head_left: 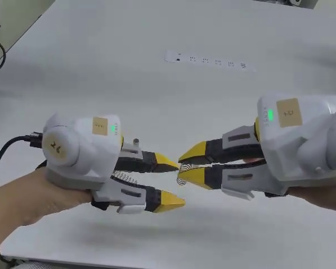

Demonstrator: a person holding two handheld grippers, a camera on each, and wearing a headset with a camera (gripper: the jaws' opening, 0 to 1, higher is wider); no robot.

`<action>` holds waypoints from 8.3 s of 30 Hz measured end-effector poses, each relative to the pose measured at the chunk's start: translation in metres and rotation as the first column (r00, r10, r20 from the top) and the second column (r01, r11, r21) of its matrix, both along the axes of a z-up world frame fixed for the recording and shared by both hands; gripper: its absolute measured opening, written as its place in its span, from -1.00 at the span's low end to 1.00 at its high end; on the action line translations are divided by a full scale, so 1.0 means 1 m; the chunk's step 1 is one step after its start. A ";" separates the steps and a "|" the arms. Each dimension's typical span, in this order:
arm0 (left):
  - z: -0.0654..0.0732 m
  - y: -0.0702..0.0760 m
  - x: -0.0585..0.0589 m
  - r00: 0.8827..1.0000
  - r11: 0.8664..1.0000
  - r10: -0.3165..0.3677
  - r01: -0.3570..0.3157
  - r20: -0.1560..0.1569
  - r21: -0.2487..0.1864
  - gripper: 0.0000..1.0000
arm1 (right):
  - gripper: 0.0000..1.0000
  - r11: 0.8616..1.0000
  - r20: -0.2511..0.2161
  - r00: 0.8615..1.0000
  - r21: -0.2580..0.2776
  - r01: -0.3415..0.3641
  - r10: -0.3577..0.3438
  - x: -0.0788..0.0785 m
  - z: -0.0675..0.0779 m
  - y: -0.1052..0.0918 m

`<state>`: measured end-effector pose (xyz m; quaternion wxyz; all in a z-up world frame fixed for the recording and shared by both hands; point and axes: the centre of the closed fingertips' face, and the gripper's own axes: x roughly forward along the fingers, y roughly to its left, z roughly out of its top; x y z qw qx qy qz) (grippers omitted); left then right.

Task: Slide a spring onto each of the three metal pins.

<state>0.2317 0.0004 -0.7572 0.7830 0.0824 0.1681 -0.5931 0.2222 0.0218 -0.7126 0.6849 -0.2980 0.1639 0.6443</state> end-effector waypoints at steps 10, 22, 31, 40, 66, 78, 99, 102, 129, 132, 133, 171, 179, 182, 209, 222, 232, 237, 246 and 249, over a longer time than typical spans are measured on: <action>0.001 0.015 0.002 0.999 0.999 0.046 -0.046 0.000 0.005 -0.20 | -0.88 1.000 0.010 1.000 -0.006 0.004 -0.004 0.002 -0.001 -0.001; 0.000 0.047 0.009 0.990 0.990 0.140 -0.140 0.000 0.016 0.12 | -0.88 1.000 0.017 1.000 -0.014 0.009 -0.009 0.004 -0.003 -0.003; -0.006 0.067 0.015 0.976 0.975 0.219 -0.219 -0.010 0.025 0.42 | -0.88 1.000 0.024 1.000 -0.024 0.009 -0.008 0.005 -0.004 -0.005; -0.014 0.081 0.015 0.965 0.965 0.261 -0.260 -0.028 0.042 0.68 | -0.88 0.999 0.026 1.000 -0.030 0.017 -0.017 0.006 -0.006 -0.008; -0.011 0.103 0.024 0.932 0.933 0.360 -0.360 -0.051 0.015 0.96 | -0.88 0.979 0.037 0.979 -0.015 0.201 -0.201 0.058 -0.013 -0.037; -0.014 0.106 0.023 0.925 0.927 0.375 -0.375 -0.059 0.022 0.96 | -0.88 0.957 -0.038 0.957 0.028 0.289 -0.287 0.079 -0.015 -0.037; -0.015 0.119 0.025 0.907 0.909 0.416 -0.416 -0.062 0.018 0.96 | -0.88 0.955 -0.076 0.952 -0.005 0.298 -0.297 0.083 -0.029 -0.035; -0.015 0.119 0.025 0.906 0.908 0.418 -0.418 -0.062 0.019 0.96 | -0.88 0.954 -0.079 0.951 -0.013 0.299 -0.299 0.084 -0.032 -0.036; -0.017 0.124 0.021 0.898 0.901 0.434 -0.434 -0.070 0.018 0.96 | -0.87 0.951 -0.099 0.946 -0.044 0.306 -0.309 0.087 -0.060 -0.036; -0.017 0.124 0.020 0.898 0.900 0.435 -0.434 -0.072 0.021 0.96 | -0.87 0.949 -0.107 0.943 -0.057 0.310 -0.314 0.087 -0.069 -0.038; -0.017 0.124 0.020 0.898 0.901 0.434 -0.434 -0.073 0.021 0.96 | -0.87 0.949 -0.109 0.943 -0.059 0.310 -0.315 0.086 -0.071 -0.038; -0.017 0.123 0.021 0.897 0.901 0.434 -0.434 -0.082 0.017 0.96 | -0.70 0.956 -0.108 0.953 -0.118 0.270 -0.283 0.086 -0.101 -0.040; -0.016 0.122 0.020 0.897 0.901 0.434 -0.434 -0.084 0.020 0.96 | -0.38 0.950 -0.112 0.945 -0.087 0.300 -0.308 0.087 -0.098 -0.036; -0.015 0.122 0.021 0.896 0.900 0.436 -0.436 -0.081 0.018 0.96 | -0.33 0.945 -0.120 0.938 -0.069 0.318 -0.325 0.088 -0.095 -0.037; -0.014 0.117 0.020 0.898 0.901 0.433 -0.433 -0.085 0.009 0.96 | 0.06 0.890 -0.171 0.879 0.028 0.455 -0.445 0.079 -0.069 -0.055; -0.013 0.115 0.020 0.898 0.901 0.432 -0.433 -0.088 0.003 0.96 | 0.09 0.856 -0.189 0.849 0.066 0.512 -0.493 0.072 -0.057 -0.074; -0.014 0.118 0.021 0.893 0.897 0.441 -0.443 -0.088 -0.001 0.96 | -0.08 0.850 -0.245 0.836 0.072 0.521 -0.492 0.051 -0.052 -0.071; -0.014 0.120 0.020 0.891 0.895 0.445 -0.447 -0.085 0.005 0.96 | -0.13 0.850 -0.267 0.829 0.063 0.523 -0.491 0.039 -0.055 -0.070; -0.015 0.121 0.020 0.889 0.893 0.448 -0.450 -0.091 0.006 0.95 | -0.23 0.870 -0.298 0.838 0.051 0.491 -0.456 0.023 -0.058 -0.062; -0.015 0.120 0.019 0.891 0.895 0.444 -0.445 -0.092 0.008 0.95 | -0.23 0.875 -0.307 0.841 0.051 0.482 -0.445 0.021 -0.056 -0.058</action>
